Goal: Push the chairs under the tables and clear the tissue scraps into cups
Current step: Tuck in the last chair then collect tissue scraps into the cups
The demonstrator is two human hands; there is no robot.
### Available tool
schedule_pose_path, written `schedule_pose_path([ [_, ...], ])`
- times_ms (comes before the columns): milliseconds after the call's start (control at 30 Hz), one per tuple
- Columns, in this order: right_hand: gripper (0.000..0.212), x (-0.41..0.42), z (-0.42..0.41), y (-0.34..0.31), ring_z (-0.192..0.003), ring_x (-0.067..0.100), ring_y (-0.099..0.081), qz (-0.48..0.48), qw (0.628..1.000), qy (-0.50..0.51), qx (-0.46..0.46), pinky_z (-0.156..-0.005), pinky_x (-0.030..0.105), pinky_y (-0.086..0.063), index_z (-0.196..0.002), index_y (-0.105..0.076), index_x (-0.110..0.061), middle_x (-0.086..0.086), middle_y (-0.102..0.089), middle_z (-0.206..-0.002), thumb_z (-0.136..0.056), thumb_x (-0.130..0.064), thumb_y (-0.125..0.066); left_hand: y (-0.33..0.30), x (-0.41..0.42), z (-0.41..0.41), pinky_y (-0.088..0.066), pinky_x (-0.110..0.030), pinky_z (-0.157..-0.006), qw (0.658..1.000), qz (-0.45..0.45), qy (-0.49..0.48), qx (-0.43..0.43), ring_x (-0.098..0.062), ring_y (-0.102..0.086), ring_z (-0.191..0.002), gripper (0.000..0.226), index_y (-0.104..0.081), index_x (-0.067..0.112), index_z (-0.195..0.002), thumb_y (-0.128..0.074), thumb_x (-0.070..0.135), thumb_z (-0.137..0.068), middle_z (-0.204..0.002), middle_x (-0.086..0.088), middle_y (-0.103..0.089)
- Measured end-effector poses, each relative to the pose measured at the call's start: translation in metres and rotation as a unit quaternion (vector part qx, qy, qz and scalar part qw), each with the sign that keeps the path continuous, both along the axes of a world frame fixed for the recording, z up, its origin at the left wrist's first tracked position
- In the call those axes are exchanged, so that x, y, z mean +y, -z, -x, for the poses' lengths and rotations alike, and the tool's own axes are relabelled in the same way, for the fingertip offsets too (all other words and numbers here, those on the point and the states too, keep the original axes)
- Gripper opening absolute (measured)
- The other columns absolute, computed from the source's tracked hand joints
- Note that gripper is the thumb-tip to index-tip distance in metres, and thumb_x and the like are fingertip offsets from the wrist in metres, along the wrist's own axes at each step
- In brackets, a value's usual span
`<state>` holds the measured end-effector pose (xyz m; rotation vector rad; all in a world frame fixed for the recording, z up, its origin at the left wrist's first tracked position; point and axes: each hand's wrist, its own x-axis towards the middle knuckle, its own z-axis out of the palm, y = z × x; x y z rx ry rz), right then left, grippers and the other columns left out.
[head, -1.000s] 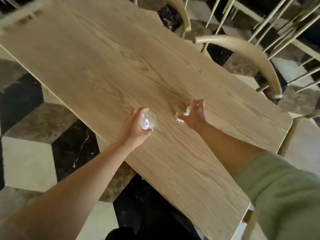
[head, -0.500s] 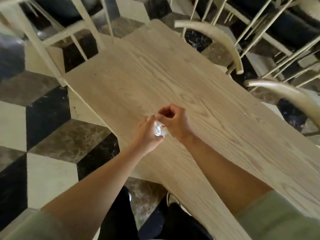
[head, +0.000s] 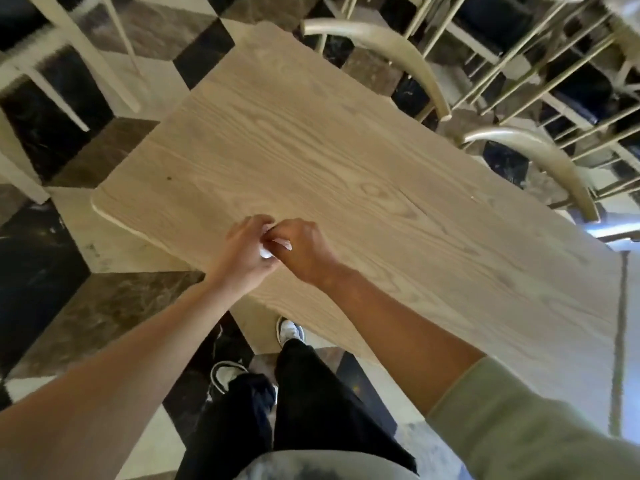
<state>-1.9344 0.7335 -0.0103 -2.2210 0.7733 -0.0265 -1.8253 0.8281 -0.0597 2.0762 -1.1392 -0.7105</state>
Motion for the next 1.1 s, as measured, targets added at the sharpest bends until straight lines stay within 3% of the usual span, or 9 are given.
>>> schedule_pose_path([
  [133,0.01,-0.027,0.029,0.009,-0.09,0.026,-0.069,-0.002,0.995,0.095,-0.028,-0.083,0.042,-0.055,-0.094,-0.078,-0.008,0.009,-0.073,-0.098,-0.085,-0.004,-0.076,-0.005,-0.037,0.024,-0.046,-0.038,-0.094,0.998,-0.004,0.059,0.017,-0.031,-0.062,-0.108,0.053,-0.061,0.013,-0.123,-0.078,0.01,-0.073,-0.116,-0.008,-0.068],
  [300,0.02,-0.059,0.053,0.015,-0.081,0.028,-0.072,-0.004,0.972,0.204,-0.114,-0.077,0.036,-0.061,-0.086,-0.074,-0.005,0.012,-0.062,-0.096,-0.072,-0.004,-0.089,-0.016,-0.074,0.044,-0.051,-0.037,-0.091,0.995,-0.007,0.092,0.034,-0.017,-0.065,-0.106,0.047,-0.062,0.021,-0.118,-0.074,0.016,-0.073,-0.112,0.004,-0.069],
  [400,0.011,-0.073,0.049,0.016,-0.075,0.019,-0.066,0.004,0.981,0.182,-0.072,-0.07,0.035,-0.054,-0.084,-0.074,-0.01,0.002,-0.069,-0.086,-0.077,-0.007,-0.083,-0.018,-0.085,0.039,-0.049,-0.036,-0.093,0.994,-0.011,0.1,0.033,-0.017,-0.062,-0.105,0.046,-0.062,0.018,-0.116,-0.074,0.014,-0.072,-0.111,0.003,-0.067],
  [500,0.008,-0.073,0.025,0.012,-0.077,0.017,-0.068,-0.032,0.989,0.134,-0.053,-0.07,0.026,-0.052,-0.091,-0.074,-0.009,0.001,-0.075,-0.086,-0.084,-0.006,-0.077,-0.022,-0.078,0.02,-0.049,-0.036,-0.09,0.998,-0.009,0.059,0.014,-0.019,-0.063,-0.1,0.044,-0.063,0.015,-0.111,-0.078,0.013,-0.07,-0.106,0.002,-0.068],
  [600,0.016,-0.068,-0.023,0.002,-0.093,0.015,-0.071,-0.083,0.993,0.069,-0.036,-0.072,0.009,-0.048,-0.11,-0.074,-0.014,0.002,-0.078,-0.103,-0.095,-0.014,-0.067,-0.025,-0.063,-0.018,-0.048,-0.034,-0.087,0.999,-0.03,-0.009,-0.01,-0.023,-0.064,-0.102,0.047,-0.063,0.015,-0.114,-0.083,0.015,-0.071,-0.109,-0.002,-0.069],
  [733,0.042,-0.035,-0.147,-0.017,-0.108,0.017,-0.069,-0.108,0.99,-0.089,-0.019,-0.093,0.032,-0.057,-0.121,-0.073,-0.017,0.003,-0.075,-0.118,-0.088,0.003,-0.057,-0.04,-0.001,-0.11,-0.048,-0.028,-0.094,0.989,-0.015,-0.149,-0.017,-0.009,-0.06,-0.103,0.049,-0.061,0.016,-0.12,-0.084,0.016,-0.076,-0.111,0.009,-0.066],
  [833,0.035,0.005,-0.238,-0.026,-0.1,0.011,-0.063,-0.074,0.971,-0.225,-0.029,-0.089,0.025,-0.053,-0.123,-0.072,-0.012,0.004,-0.074,-0.115,-0.091,0.001,-0.064,-0.05,0.052,-0.173,-0.043,-0.018,-0.081,0.969,-0.019,-0.247,-0.012,-0.005,-0.057,-0.096,0.049,-0.059,0.02,-0.121,-0.084,0.02,-0.079,-0.107,0.012,-0.063],
  [900,0.022,0.035,-0.29,-0.026,-0.091,0.007,-0.06,-0.038,0.952,-0.298,-0.055,-0.083,0.019,-0.049,-0.114,-0.074,-0.011,-0.001,-0.069,-0.103,-0.094,-0.006,-0.069,-0.054,0.086,-0.214,-0.048,-0.02,-0.081,0.961,-0.021,-0.277,-0.003,-0.008,-0.061,-0.094,0.052,-0.059,0.018,-0.123,-0.085,0.018,-0.078,-0.107,0.008,-0.067],
  [1100,0.017,0.137,-0.453,-0.013,-0.087,0.027,-0.073,0.098,0.902,-0.409,-0.094,-0.085,0.032,-0.056,-0.102,-0.079,-0.006,0.014,-0.077,-0.096,-0.089,-0.016,-0.08,-0.05,0.196,-0.348,-0.051,-0.032,-0.091,0.931,-0.01,-0.364,-0.007,-0.016,-0.063,-0.1,0.037,-0.066,0.016,-0.113,-0.082,0.014,-0.08,-0.11,0.001,-0.068],
])
